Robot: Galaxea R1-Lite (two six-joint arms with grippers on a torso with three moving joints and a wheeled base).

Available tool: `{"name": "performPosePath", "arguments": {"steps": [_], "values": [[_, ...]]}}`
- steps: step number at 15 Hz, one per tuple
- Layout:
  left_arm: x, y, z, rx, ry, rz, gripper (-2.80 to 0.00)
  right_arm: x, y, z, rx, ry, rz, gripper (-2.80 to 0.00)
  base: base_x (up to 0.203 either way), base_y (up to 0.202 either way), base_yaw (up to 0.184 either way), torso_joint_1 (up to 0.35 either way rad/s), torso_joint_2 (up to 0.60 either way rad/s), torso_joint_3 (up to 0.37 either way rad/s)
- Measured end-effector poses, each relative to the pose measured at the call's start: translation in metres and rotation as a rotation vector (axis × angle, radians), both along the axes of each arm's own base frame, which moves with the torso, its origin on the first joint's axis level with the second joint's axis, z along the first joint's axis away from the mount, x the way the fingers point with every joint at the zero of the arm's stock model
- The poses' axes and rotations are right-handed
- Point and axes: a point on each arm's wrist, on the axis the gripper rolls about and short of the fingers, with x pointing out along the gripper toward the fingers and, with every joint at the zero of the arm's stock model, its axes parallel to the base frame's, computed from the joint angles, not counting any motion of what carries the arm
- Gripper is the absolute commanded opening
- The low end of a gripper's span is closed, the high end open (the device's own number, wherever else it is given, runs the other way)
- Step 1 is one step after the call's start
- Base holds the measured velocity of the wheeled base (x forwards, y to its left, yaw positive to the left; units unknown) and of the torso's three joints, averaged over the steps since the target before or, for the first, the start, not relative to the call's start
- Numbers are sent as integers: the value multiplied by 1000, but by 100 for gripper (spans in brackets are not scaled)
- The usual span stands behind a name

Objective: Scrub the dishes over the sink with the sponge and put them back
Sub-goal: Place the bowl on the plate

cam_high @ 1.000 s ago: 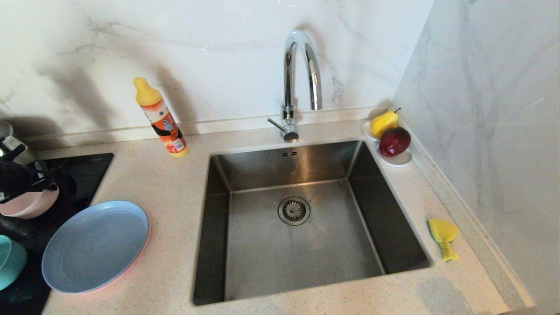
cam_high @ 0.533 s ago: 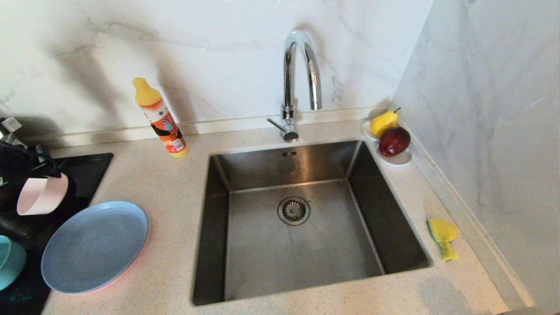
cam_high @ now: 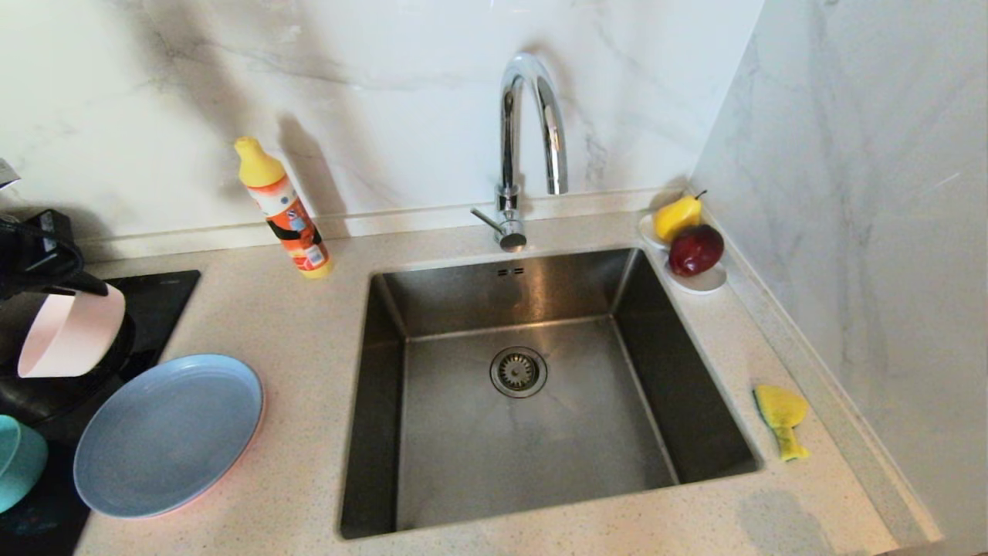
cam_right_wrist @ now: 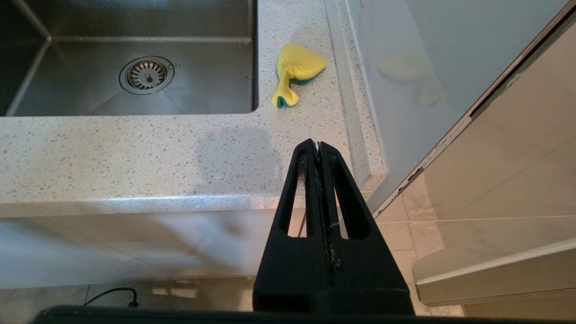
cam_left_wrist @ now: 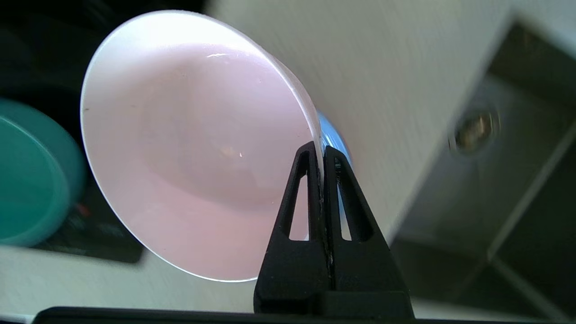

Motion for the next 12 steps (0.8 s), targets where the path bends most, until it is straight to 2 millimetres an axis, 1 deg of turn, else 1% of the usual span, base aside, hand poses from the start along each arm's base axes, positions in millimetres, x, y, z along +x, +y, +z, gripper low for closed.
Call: {"name": "performPosePath", "arguments": {"steps": [2,4,8,12], "values": [[-6,-20,-8,-4,47,-40,-280,0,0,0,0,0,0,-280,0,0,0,0,0,0],[-8,-36,-24,21,98,-55,-280,0,0,0,0,0,0,-280,0,0,0,0,0,0],[-7,-50,-59,56,99,-64,-280,0,0,0,0,0,0,-280,0,0,0,0,0,0],[-11,-54,-83,72,114,-65,-280,0,0,0,0,0,1,-280,0,0,0,0,0,0]]}}
